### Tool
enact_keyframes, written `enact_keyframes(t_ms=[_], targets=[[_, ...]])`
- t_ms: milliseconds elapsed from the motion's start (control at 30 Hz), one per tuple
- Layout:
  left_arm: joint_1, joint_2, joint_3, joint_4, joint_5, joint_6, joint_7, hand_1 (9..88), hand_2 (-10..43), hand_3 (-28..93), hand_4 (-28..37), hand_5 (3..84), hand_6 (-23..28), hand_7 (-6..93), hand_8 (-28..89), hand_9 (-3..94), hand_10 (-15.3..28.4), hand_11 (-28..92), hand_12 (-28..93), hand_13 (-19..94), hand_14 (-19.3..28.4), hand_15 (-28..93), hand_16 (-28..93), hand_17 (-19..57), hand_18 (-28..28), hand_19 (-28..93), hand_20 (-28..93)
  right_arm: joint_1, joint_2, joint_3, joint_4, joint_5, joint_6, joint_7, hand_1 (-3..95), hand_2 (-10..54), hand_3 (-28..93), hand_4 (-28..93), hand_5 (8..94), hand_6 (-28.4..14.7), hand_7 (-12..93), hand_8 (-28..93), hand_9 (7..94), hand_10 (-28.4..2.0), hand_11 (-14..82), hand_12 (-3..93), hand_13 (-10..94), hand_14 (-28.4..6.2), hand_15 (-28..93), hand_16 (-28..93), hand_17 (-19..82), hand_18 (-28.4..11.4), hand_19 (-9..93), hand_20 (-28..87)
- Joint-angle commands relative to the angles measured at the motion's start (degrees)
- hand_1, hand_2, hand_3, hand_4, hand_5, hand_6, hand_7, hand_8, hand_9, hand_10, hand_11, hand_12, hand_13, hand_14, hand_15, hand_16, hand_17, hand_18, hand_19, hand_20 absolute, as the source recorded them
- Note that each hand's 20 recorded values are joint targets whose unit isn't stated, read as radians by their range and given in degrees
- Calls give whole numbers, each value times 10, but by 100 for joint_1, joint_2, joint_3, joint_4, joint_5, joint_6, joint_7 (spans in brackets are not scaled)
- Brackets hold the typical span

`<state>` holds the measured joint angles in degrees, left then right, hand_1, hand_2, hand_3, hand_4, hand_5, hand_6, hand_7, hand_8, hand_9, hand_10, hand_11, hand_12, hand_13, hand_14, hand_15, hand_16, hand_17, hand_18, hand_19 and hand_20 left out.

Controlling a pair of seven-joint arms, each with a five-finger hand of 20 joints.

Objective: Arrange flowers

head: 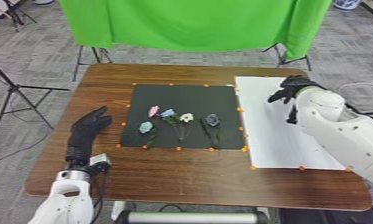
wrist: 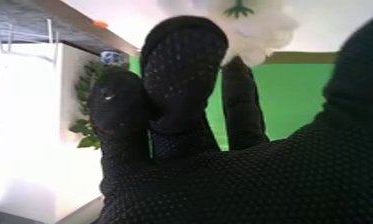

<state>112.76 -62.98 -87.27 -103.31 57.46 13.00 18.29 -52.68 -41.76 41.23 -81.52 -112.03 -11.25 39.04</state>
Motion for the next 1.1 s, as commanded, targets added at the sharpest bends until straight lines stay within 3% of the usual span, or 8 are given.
enact_keyframes(t_ms=[33, 133, 233, 367, 433, 733, 900, 1100], targets=[[112, -86, 50, 63, -43, -90, -125, 230, -95, 709, -283, 472, 3, 155, -91, 501, 130, 203, 101, 378, 169, 208, -9, 21, 157, 84, 135, -338, -35, -120, -43, 1, -50, 218, 304, -95, 662, -198, 411, 47, 116, -94, 475, -206, 50, 82, 907, -33, 560, 252, 628, -149, 932, 452], [110, -79, 43, 64, -47, -84, -122, 230, -95, 707, -283, 473, 2, 154, -92, 501, 131, 203, 100, 378, 169, 209, -9, 21, 157, 85, 135, -432, -12, -249, -54, -113, 430, 237, 356, -95, 679, -200, 449, 50, 139, -111, 519, -197, 58, 79, 924, -23, 550, 255, 644, -137, 932, 445], [111, -73, 40, 61, -55, -67, -128, 229, -95, 708, -283, 473, 3, 154, -91, 500, 131, 203, 100, 378, 169, 210, -9, 21, 157, 85, 134, -504, 59, -351, -119, -201, 1078, 110, 433, -95, 686, -206, 555, 50, 174, -137, 622, -158, 80, 92, 936, -13, 571, 249, 671, -126, 932, 458], [73, -73, 63, 82, -49, -102, -125, 230, -95, 708, -283, 473, 3, 154, -92, 501, 130, 204, 100, 378, 169, 210, -10, 21, 157, 85, 134, -813, 159, -198, -334, -398, 2250, -39, 545, -79, 619, -219, 734, 28, 179, -26, 772, -119, 120, 146, 937, -7, 621, 229, 688, -125, 932, 510], [56, -73, 65, 90, -37, -119, -141, 230, -95, 708, -283, 473, 3, 155, -92, 501, 130, 205, 101, 378, 168, 211, -10, 22, 157, 85, 134, -1139, 157, 198, -573, -446, 2600, -65, 564, -80, 627, -226, 775, 24, 181, -3, 820, -111, 102, 198, 937, -4, 640, 224, 697, -125, 932, 532], [134, -24, -9, 39, -33, -98, -186, 229, -95, 710, -283, 474, 4, 156, -92, 502, 132, 206, 100, 378, 169, 212, -10, 21, 156, 85, 134, -2729, -197, 1826, -2023, -678, 3680, -152, 577, -94, 635, -197, 812, 14, 175, 10, 855, -111, 70, 245, 937, 0, 654, 218, 701, -124, 932, 557], [137, 23, -16, 31, -20, -110, -160, 228, -95, 712, -282, 474, 4, 156, -92, 501, 132, 206, 100, 378, 168, 213, -11, 21, 156, 85, 134, -2941, -622, 1755, -2394, -811, 4156, -259, 586, -95, 634, -195, 816, 11, 217, 23, 873, -111, 62, 293, 937, 3, 655, 224, 700, -121, 932, 566], [86, 25, 29, 13, 11, -119, -145, 227, -95, 714, -283, 475, 5, 157, -92, 502, 132, 207, 99, 378, 168, 213, -12, 21, 156, 86, 134, -3069, -910, 1415, -2639, -1040, 4052, -265, 594, -95, 624, -186, 787, 4, 332, 10, 878, -110, 66, 342, 937, 5, 650, 250, 690, -122, 932, 594]])
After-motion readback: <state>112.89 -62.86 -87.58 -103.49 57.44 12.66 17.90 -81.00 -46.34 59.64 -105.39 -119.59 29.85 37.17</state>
